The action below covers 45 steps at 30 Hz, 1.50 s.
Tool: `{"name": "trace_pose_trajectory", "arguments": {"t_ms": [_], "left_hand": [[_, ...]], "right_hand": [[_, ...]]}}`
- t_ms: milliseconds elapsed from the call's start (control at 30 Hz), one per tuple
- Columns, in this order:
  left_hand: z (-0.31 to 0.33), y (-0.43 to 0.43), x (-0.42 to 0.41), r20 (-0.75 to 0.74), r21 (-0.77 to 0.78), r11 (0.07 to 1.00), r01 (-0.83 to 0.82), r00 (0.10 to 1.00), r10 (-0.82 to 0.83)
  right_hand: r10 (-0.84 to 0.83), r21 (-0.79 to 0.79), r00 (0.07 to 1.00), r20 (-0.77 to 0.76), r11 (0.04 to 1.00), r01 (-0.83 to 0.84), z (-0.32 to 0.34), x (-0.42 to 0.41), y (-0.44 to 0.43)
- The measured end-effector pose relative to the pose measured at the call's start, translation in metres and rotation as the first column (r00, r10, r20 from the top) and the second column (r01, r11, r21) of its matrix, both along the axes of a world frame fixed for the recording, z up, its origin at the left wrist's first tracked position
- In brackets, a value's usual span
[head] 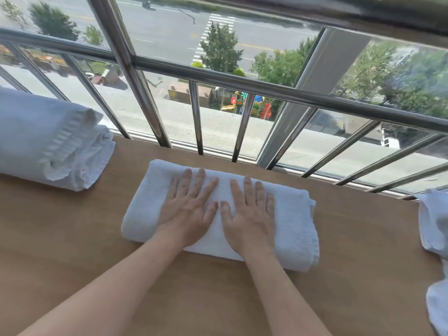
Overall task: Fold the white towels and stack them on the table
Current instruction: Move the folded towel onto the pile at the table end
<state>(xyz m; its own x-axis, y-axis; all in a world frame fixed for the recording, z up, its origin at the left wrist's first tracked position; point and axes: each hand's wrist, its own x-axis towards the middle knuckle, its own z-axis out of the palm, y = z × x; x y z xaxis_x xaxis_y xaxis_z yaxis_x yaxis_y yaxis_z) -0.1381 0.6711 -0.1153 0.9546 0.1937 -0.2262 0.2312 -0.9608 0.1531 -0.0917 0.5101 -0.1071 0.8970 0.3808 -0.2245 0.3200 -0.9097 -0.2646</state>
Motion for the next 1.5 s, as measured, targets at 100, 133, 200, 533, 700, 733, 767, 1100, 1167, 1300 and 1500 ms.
{"name": "trace_pose_trajectory", "arguments": {"t_ms": [100, 133, 200, 533, 700, 733, 767, 1100, 1167, 1300, 1500], "left_hand": [[0.002, 0.005, -0.002, -0.006, 0.005, 1.000, 0.008, 1.000, -0.008], [0.003, 0.007, -0.003, -0.011, 0.026, 1.000, 0.002, 1.000, -0.001], [0.003, 0.015, -0.003, -0.016, 0.057, 0.998, -0.040, 0.999, 0.041], [0.005, 0.067, -0.009, -0.092, -0.147, 0.801, -0.580, 0.814, 0.573], [0.005, 0.066, -0.008, 0.020, -0.171, 0.781, -0.600, 0.791, 0.612], [0.005, 0.067, -0.008, 0.025, -0.183, 0.777, -0.602, 0.787, 0.616], [0.005, 0.067, -0.008, 0.021, -0.196, 0.771, -0.606, 0.783, 0.622], [0.027, 0.071, -0.009, 0.070, -0.481, 0.666, -0.570, 0.732, 0.677], [0.042, 0.071, -0.012, 0.085, -0.552, 0.639, -0.536, 0.726, 0.682], [0.080, 0.085, -0.016, 0.194, -0.630, 0.645, -0.433, 0.716, 0.670], [0.137, 0.153, -0.038, 0.299, -0.627, 0.675, -0.388, 0.680, 0.669]], "right_hand": [[-0.103, -0.081, 0.995, 0.015, 0.991, 0.104, -0.003, 0.010, -0.026], [-0.141, -0.103, 0.990, 0.012, 0.985, 0.141, -0.004, 0.012, -0.039], [-0.229, -0.121, 0.972, -0.045, 0.967, 0.223, -0.005, 0.019, -0.065], [-0.490, 0.036, 0.837, -0.243, 0.858, 0.513, -0.006, 0.023, -0.082], [-0.501, 0.083, 0.820, -0.277, 0.838, 0.540, -0.005, 0.027, -0.080], [-0.498, 0.086, 0.818, -0.288, 0.837, 0.540, -0.004, 0.028, -0.080], [-0.497, 0.089, 0.814, -0.302, 0.835, 0.543, -0.003, 0.030, -0.081], [-0.452, 0.331, 0.832, -0.323, 0.770, 0.546, 0.008, 0.035, -0.091], [-0.467, 0.379, 0.829, -0.309, 0.739, 0.558, 0.018, 0.032, -0.086], [-0.457, 0.436, 0.833, -0.313, 0.710, 0.553, 0.048, 0.027, -0.067], [-0.451, 0.522, 0.861, -0.237, 0.688, 0.504, 0.111, 0.011, -0.002]]}}
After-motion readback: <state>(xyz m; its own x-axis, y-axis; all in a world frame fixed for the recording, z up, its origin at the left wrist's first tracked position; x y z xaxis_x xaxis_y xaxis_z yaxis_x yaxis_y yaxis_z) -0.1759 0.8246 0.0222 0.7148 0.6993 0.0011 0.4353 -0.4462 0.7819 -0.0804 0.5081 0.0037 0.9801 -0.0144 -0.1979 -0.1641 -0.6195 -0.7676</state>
